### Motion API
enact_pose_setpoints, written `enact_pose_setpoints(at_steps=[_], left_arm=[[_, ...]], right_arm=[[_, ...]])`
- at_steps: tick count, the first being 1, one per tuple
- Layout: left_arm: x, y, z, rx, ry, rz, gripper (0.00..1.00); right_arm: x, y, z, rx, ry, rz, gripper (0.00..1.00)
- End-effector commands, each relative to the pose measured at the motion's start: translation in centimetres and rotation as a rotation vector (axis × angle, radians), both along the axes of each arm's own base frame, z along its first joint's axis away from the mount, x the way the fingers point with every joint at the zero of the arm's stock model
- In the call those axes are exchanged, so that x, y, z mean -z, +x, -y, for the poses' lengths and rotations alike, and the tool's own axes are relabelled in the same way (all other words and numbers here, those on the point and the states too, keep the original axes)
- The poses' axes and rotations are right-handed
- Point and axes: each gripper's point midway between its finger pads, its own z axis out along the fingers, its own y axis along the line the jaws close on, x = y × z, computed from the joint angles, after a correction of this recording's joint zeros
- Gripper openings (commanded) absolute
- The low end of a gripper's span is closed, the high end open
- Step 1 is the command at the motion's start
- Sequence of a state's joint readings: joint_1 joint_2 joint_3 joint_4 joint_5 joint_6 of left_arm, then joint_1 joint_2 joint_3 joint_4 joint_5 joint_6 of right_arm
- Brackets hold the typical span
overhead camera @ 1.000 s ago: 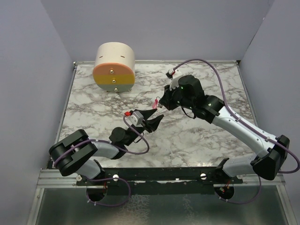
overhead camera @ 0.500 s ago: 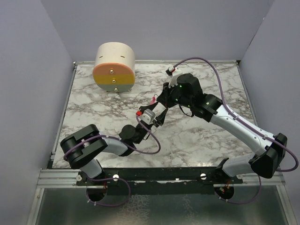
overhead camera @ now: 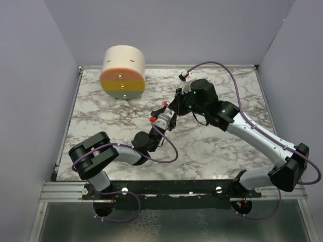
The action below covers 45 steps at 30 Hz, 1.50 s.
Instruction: Put the keys on the keyring
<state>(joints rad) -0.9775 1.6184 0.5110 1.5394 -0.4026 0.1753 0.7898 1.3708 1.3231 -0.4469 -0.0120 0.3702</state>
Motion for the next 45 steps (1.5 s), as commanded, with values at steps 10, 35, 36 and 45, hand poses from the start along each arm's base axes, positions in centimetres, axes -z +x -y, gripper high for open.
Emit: enact_pose_setpoints(at_steps=[10, 35, 36, 45], left_arm=[[-5.2, -0.8, -2.7, -0.070, -0.164, 0.135, 0.30], [-4.8, 0.5, -4.9, -0.097, -0.164, 0.133, 0.00], [-4.9, 0.6, -4.9, -0.093, -0.166, 0.135, 0.00], [-5.1, 0.9, -4.5, -0.066, -0.154, 0.154, 0.00]], right_arm=[[-2.6, 0.2, 1.1, 0.033, 0.026, 0.066, 0.01], [-1.7, -1.2, 3.2, 0.021, -0.045, 0.084, 0.01], [-1.6, -1.2, 3.2, 0.019, -0.051, 0.084, 0.01], [-0.9, -1.5, 4.1, 0.007, -0.110, 0.096, 0.01]])
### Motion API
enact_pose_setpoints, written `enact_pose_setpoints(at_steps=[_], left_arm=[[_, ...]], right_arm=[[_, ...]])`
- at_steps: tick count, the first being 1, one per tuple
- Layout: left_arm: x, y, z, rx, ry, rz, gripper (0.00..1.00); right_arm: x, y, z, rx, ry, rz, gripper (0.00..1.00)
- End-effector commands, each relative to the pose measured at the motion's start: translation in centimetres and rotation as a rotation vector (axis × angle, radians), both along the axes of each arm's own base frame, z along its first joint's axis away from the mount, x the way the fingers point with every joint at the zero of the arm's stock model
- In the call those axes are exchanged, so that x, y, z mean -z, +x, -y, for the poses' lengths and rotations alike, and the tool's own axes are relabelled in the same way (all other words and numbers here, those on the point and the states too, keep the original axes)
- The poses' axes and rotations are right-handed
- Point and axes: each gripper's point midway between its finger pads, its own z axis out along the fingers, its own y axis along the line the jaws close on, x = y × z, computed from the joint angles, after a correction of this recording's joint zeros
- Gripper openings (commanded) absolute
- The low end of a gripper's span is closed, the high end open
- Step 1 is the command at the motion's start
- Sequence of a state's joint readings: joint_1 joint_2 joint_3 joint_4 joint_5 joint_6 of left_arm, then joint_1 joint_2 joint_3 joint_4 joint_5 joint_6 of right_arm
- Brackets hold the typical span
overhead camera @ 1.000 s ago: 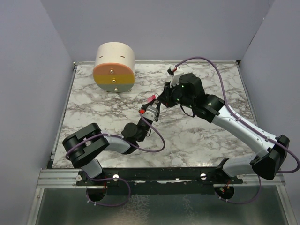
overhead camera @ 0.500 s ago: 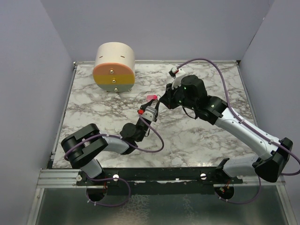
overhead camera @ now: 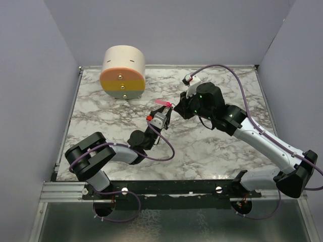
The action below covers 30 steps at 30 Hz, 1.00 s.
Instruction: Put the keys on the keyring
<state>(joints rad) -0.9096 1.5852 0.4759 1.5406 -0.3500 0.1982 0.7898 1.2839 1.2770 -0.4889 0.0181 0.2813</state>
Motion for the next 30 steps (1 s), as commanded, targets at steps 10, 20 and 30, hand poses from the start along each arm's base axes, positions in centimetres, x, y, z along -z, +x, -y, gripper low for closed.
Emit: enact_pose_setpoints(at_steps=[10, 20, 30], left_arm=[[-4.9, 0.4, -1.8, 0.004, -0.179, 0.129, 0.00], [-5.0, 1.2, -1.3, 0.009, -0.169, 0.132, 0.00], [-5.1, 1.9, -1.0, 0.013, -0.155, 0.137, 0.00]], right_arm=[[-0.2, -0.7, 2.5, 0.000, -0.105, 0.038, 0.01], [0.2, -1.1, 2.9, -0.012, -0.136, 0.029, 0.01], [-0.3, -1.1, 3.5, -0.004, -0.158, 0.032, 0.01]])
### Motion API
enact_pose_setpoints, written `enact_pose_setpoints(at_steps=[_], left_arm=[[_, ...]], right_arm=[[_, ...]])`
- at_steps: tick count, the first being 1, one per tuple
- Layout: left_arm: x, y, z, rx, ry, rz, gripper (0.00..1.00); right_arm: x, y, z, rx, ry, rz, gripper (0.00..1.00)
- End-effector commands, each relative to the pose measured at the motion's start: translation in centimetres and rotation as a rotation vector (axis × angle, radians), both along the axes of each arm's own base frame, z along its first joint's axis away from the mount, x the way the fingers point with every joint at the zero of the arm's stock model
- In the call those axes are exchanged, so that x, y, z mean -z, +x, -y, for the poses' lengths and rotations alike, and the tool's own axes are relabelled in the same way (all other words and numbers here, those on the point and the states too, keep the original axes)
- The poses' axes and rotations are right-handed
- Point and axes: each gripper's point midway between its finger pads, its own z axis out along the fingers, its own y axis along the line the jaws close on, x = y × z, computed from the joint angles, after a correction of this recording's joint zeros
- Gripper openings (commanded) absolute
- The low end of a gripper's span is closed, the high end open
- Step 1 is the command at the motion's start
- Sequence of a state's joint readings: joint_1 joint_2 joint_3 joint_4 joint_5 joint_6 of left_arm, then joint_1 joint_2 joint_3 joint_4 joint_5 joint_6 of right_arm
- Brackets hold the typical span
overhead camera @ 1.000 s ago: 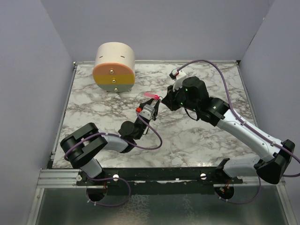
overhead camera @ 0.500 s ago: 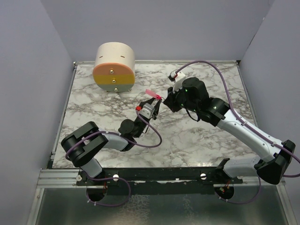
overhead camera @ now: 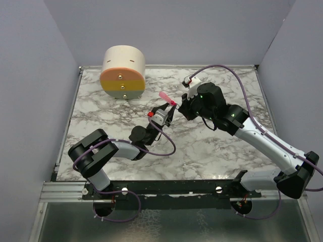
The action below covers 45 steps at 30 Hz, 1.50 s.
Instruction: Put the keys on the keyring
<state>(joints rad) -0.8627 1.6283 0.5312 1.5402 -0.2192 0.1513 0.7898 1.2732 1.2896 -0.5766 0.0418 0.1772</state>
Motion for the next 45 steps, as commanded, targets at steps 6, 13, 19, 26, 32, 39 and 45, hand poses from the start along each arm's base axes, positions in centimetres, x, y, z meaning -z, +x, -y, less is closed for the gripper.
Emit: enact_pose_setpoints(at_steps=[6, 13, 19, 26, 32, 39, 45], left_arm=[[-4.4, 1.2, -2.4, -0.067, -0.142, 0.111, 0.00], [-3.7, 0.8, -2.1, -0.035, -0.141, 0.096, 0.00], [-3.6, 0.6, -2.0, -0.023, -0.140, 0.105, 0.00], [-4.3, 0.7, -1.7, -0.017, -0.141, 0.116, 0.00], [-4.3, -0.2, -1.6, 0.025, -0.137, 0.124, 0.00], [-3.3, -2.9, -0.3, 0.183, -0.035, 0.124, 0.00], [-1.2, -4.0, 1.5, 0.319, 0.027, -0.050, 0.00]], right_arm=[[-1.7, -0.6, 2.4, 0.041, -0.050, 0.019, 0.01], [-3.2, -0.7, 3.0, 0.052, -0.054, 0.046, 0.01], [-2.9, -0.7, 3.2, 0.038, -0.106, 0.019, 0.01], [-2.6, -0.8, 3.2, 0.023, -0.145, -0.003, 0.01], [-2.1, -0.3, 3.4, 0.066, -0.123, 0.012, 0.01], [-2.1, 1.0, 3.7, 0.130, -0.058, 0.110, 0.04], [-1.1, 1.8, 4.6, 0.184, -0.036, 0.124, 0.22]])
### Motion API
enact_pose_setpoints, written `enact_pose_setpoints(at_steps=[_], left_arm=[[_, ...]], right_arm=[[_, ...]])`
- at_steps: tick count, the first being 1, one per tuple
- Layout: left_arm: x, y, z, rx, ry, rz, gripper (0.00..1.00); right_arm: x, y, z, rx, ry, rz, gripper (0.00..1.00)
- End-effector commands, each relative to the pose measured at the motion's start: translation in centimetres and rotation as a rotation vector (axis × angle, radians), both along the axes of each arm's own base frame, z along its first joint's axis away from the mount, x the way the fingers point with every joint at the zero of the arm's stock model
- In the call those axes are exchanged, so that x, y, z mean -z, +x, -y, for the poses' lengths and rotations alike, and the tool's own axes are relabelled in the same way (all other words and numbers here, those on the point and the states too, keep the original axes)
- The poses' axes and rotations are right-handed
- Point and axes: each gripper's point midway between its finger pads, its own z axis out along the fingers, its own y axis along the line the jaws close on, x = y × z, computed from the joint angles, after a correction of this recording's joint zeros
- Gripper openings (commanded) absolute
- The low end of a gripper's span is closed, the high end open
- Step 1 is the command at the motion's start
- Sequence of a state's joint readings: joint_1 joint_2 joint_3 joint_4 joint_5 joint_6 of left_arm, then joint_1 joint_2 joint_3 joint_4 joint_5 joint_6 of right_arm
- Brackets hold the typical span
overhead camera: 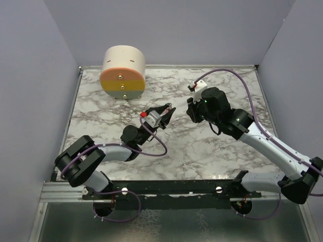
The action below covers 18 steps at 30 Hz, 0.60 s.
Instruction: Put the keys on the keyring
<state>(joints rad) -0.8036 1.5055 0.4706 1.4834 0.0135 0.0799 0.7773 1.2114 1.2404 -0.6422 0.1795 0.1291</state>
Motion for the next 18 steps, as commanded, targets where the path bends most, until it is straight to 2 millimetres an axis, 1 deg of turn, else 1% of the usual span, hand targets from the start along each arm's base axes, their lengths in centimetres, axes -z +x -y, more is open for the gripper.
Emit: enact_pose_setpoints(at_steps=[1, 3, 8, 14, 18], left_arm=[[0.5, -1.5, 1.7, 0.144, 0.029, -0.114, 0.00], [1.4, -1.4, 1.8, 0.152, 0.040, -0.185, 0.00], [3.9, -0.7, 1.7, 0.120, 0.079, -0.363, 0.00], [7.4, 0.7, 0.7, 0.047, 0.117, -0.579, 0.00], [9.4, 2.3, -1.1, -0.046, 0.149, -0.710, 0.00]], right_arm=[[-2.1, 1.6, 0.7, 0.081, 0.083, 0.098, 0.25], [-2.4, 1.6, 1.2, 0.103, 0.101, 0.113, 0.31], [-3.9, 1.4, 2.6, 0.152, 0.152, 0.172, 0.41], [-3.9, 1.0, 3.4, 0.174, 0.179, 0.200, 0.45], [-3.4, 0.9, 3.7, 0.178, 0.176, 0.201, 0.45]])
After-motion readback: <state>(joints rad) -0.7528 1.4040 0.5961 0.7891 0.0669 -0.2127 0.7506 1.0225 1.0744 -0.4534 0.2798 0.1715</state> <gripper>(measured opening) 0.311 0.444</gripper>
